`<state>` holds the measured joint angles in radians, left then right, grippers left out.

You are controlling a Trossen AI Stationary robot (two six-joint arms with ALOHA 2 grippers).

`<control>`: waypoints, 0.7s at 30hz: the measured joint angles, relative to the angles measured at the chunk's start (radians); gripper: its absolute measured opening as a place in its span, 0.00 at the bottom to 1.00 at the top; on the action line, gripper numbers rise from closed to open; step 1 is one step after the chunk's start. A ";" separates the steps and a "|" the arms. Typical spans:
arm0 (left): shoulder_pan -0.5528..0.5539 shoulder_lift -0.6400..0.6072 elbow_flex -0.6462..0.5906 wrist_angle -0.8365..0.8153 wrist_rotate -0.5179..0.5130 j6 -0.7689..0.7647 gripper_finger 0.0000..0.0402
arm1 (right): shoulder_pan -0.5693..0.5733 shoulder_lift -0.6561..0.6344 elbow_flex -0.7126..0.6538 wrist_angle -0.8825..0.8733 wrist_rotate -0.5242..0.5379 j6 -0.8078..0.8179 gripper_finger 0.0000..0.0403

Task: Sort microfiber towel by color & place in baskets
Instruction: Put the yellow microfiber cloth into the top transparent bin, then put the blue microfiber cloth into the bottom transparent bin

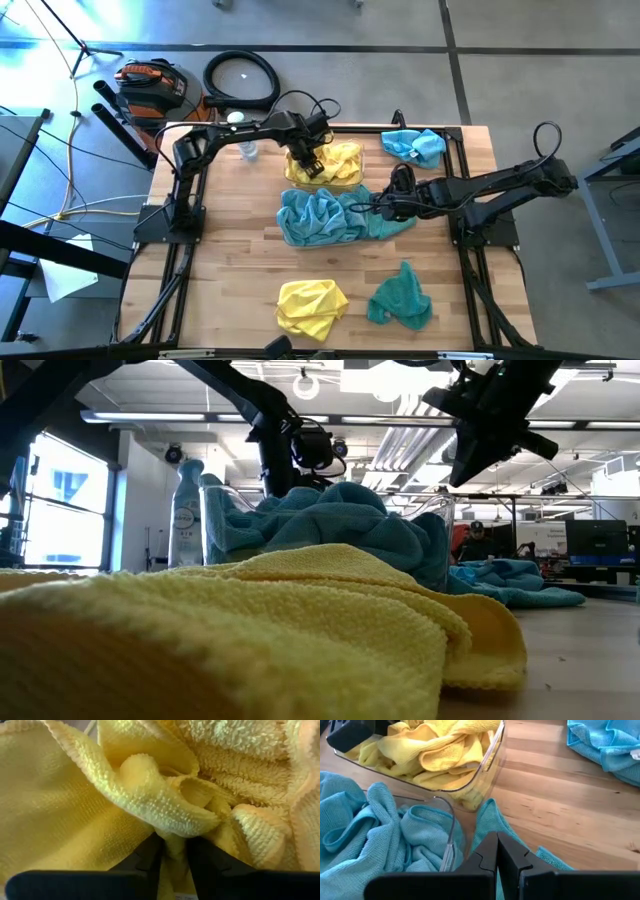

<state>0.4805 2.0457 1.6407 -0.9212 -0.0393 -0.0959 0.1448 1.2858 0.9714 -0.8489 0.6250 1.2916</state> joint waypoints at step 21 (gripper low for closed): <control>-0.002 -0.005 0.271 -0.303 -0.027 -0.113 0.23 | -0.008 -0.007 -0.048 -0.086 -0.045 -0.113 0.00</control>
<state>0.4788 2.0403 1.9113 -1.2243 -0.0663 -0.2092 0.1371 1.2789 0.9234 -0.9354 0.5797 1.1788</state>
